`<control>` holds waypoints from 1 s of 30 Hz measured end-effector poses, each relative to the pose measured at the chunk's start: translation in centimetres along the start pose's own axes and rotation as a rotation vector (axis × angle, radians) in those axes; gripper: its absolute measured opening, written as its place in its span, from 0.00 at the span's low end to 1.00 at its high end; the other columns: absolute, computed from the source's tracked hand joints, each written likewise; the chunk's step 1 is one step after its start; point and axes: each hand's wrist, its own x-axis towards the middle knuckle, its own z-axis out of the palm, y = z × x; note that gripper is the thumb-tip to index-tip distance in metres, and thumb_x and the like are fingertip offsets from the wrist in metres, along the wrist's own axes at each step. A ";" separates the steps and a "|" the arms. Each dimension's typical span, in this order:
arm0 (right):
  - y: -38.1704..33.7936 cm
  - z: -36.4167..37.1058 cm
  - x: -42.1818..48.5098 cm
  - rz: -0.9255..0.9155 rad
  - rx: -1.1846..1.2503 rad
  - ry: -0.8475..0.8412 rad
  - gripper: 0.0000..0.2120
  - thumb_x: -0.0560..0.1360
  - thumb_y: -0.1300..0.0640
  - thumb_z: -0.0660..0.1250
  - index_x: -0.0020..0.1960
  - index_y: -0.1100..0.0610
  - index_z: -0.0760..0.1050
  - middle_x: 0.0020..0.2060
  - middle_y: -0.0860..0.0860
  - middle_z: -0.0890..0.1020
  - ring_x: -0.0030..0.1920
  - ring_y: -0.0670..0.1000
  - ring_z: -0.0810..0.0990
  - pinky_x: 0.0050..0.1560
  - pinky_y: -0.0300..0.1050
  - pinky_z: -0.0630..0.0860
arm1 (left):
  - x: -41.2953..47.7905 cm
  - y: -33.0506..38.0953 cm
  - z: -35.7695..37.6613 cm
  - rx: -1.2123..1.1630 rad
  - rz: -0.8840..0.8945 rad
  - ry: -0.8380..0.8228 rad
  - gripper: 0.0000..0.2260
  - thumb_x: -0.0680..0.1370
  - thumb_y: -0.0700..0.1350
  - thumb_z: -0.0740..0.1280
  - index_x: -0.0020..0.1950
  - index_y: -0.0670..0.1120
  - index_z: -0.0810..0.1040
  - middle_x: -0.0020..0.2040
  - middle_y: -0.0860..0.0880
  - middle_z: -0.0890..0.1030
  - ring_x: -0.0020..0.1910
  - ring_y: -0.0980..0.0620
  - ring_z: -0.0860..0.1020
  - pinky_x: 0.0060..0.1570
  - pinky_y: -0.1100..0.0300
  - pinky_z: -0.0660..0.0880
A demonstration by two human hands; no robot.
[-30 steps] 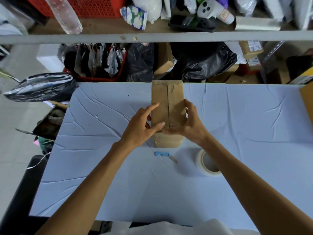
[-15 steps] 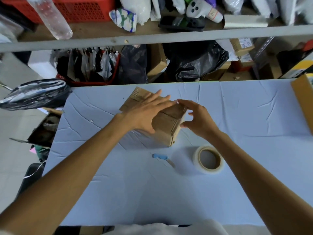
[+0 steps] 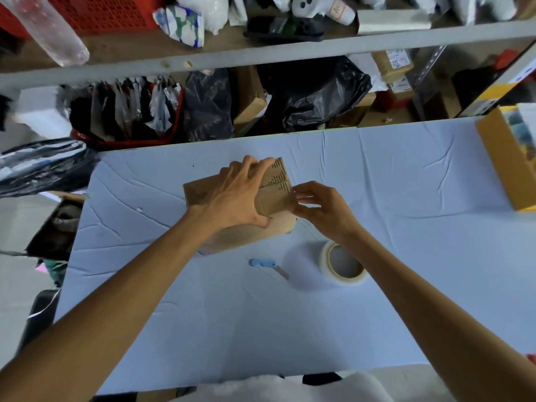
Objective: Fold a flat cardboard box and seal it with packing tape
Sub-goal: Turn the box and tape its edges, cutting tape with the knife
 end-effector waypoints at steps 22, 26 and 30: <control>7.1 -3.6 -6.5 -0.209 -0.739 0.144 0.10 0.67 0.60 0.76 0.45 0.62 0.78 0.39 0.53 0.80 0.42 0.59 0.78 0.42 0.48 0.69 | 1.3 5.7 0.1 -0.436 0.085 0.218 0.18 0.75 0.46 0.68 0.63 0.43 0.74 0.60 0.45 0.73 0.59 0.48 0.73 0.61 0.54 0.69; 0.4 -5.5 -4.3 -0.393 -0.518 0.394 0.10 0.67 0.58 0.75 0.40 0.58 0.74 0.37 0.46 0.73 0.38 0.44 0.64 0.38 0.40 0.59 | 2.3 8.0 -2.3 -1.014 -0.250 0.126 0.13 0.80 0.48 0.62 0.61 0.43 0.74 0.59 0.44 0.77 0.50 0.51 0.79 0.51 0.58 0.78; -3.4 -6.5 -3.4 -0.453 -0.571 0.402 0.10 0.66 0.60 0.77 0.42 0.59 0.76 0.39 0.52 0.80 0.39 0.50 0.70 0.40 0.42 0.64 | 2.5 8.7 -4.6 -1.345 -0.285 0.088 0.12 0.79 0.48 0.65 0.56 0.42 0.77 0.48 0.47 0.83 0.43 0.52 0.84 0.41 0.65 0.79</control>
